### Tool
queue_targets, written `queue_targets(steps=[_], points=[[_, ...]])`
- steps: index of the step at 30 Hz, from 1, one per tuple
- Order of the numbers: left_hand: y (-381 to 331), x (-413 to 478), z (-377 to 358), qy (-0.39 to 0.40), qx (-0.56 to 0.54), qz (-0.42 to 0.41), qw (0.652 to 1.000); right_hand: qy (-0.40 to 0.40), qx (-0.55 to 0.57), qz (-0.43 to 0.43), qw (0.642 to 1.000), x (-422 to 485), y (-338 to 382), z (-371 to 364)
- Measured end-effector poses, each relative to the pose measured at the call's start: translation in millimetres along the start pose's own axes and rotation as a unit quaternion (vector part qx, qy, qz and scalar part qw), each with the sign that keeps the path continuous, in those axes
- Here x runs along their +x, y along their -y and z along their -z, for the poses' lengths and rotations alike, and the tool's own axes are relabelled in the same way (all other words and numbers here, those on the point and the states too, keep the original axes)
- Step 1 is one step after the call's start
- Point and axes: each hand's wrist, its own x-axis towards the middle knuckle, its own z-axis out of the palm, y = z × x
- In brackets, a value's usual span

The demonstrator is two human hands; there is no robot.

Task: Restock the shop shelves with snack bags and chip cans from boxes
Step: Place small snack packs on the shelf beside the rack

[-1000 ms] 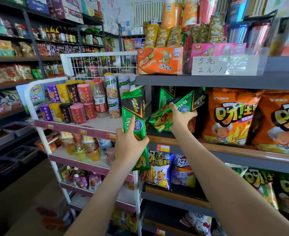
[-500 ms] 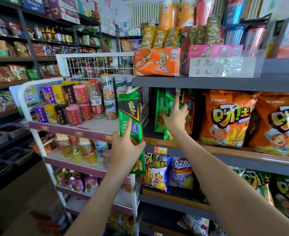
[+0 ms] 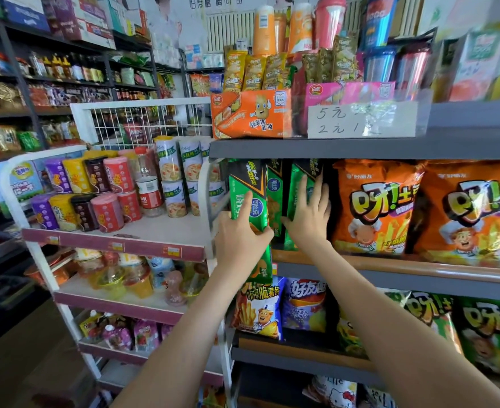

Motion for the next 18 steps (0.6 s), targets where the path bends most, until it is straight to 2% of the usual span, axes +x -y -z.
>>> queue_targets(steps=[4, 11, 14, 18], points=[[-10.0, 20.5, -6.4, 0.006, 0.019, -0.019, 1.0, 0.024, -0.013, 0.005, 1.0, -11.0, -11.3, -6.2], [-9.7, 35.7, -14.8, -0.006, 0.058, -0.036, 0.998, 0.054, 0.046, 0.007, 0.997, -16.5, -19.0, -8.4], [-4.7, 33.3, -7.2, 0.022, 0.06, -0.052, 0.997, 0.06, 0.049, 0.009, 0.997, -20.6, -16.3, -9.3], [4.4, 31.0, 2.8, 0.073, 0.13, -0.078, 0.986, 0.061, 0.05, 0.002, 0.997, -24.9, -15.4, -11.1]])
